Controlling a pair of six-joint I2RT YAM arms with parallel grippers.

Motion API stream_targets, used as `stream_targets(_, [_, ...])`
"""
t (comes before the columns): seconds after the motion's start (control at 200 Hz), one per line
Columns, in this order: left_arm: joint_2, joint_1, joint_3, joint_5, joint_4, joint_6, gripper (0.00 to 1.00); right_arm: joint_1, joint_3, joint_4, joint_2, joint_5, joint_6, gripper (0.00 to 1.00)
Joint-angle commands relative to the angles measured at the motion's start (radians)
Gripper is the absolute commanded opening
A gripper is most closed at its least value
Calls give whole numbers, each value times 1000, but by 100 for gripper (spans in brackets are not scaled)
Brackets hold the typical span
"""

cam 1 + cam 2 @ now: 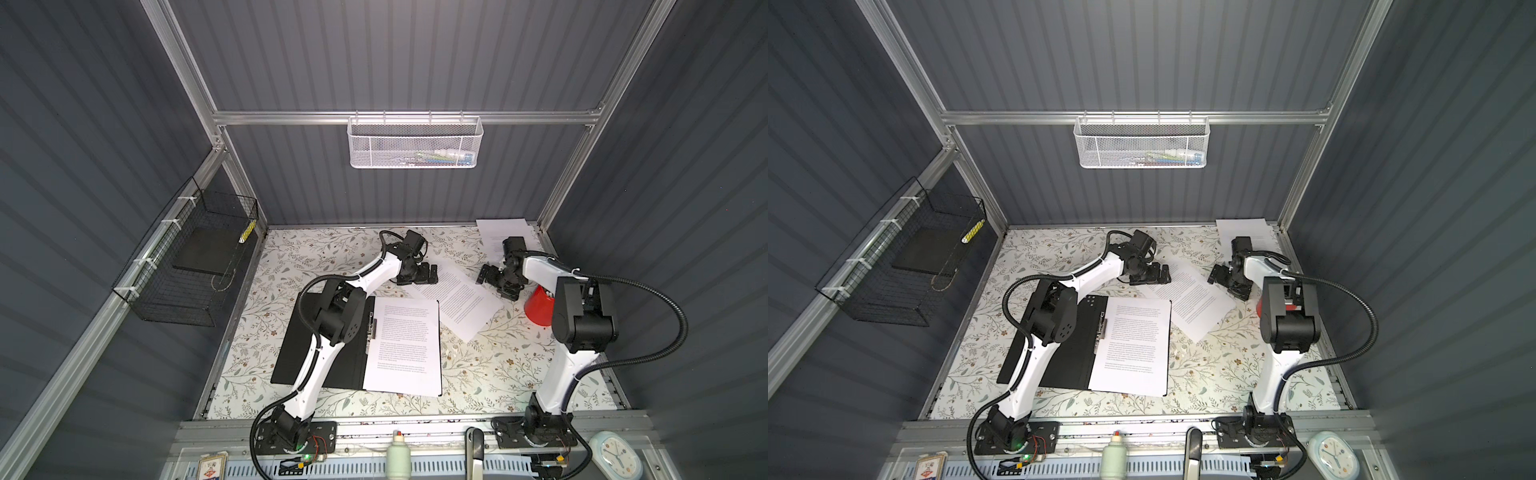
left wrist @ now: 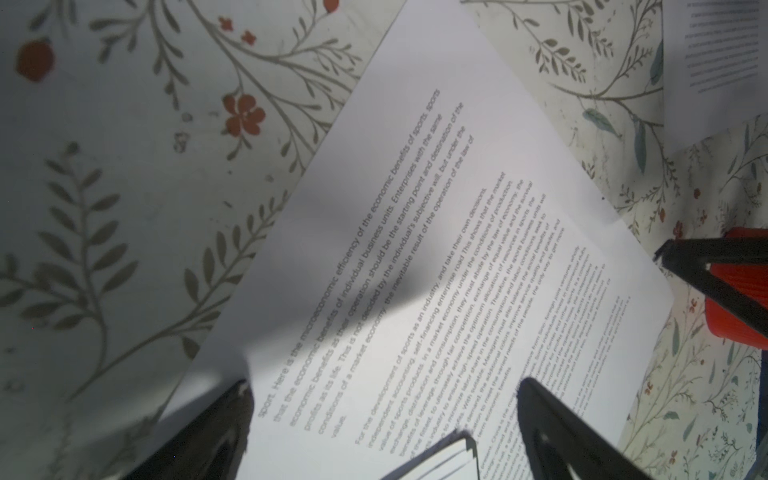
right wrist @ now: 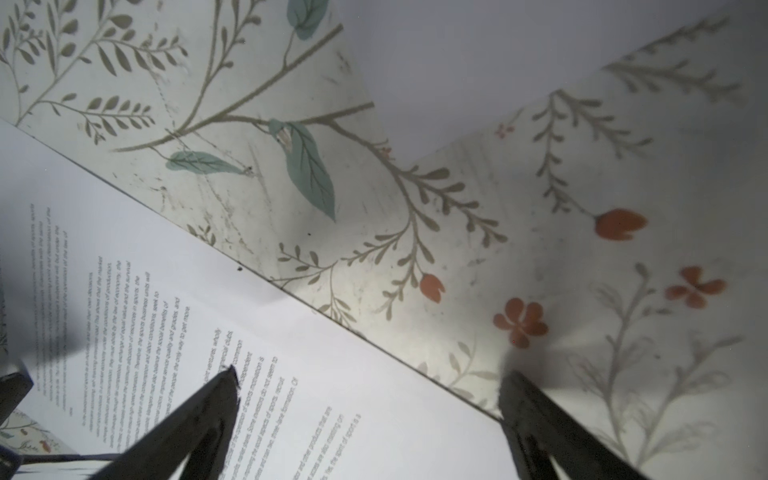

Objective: Put the files into the folder
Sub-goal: 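Draw both grippers back toward the loose sheets beyond the folder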

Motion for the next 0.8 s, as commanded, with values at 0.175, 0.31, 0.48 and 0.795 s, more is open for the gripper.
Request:
stream_targets(0.175, [114,11,48,17,-99,43,100,-2,4,-51,20,-155,-38,99])
stream_targets(0.31, [132,11,68,21,-114,57,100,5,-12,-50,17,-223,-37,99])
stream_targets(0.48, [131,11,62,34,-107,59,100,14,-42,-11,9,-315,-15,99])
stream_targets(0.795, [116,16,42,39,-112,73,100,12,-11,-35,-18,-228,-4,99])
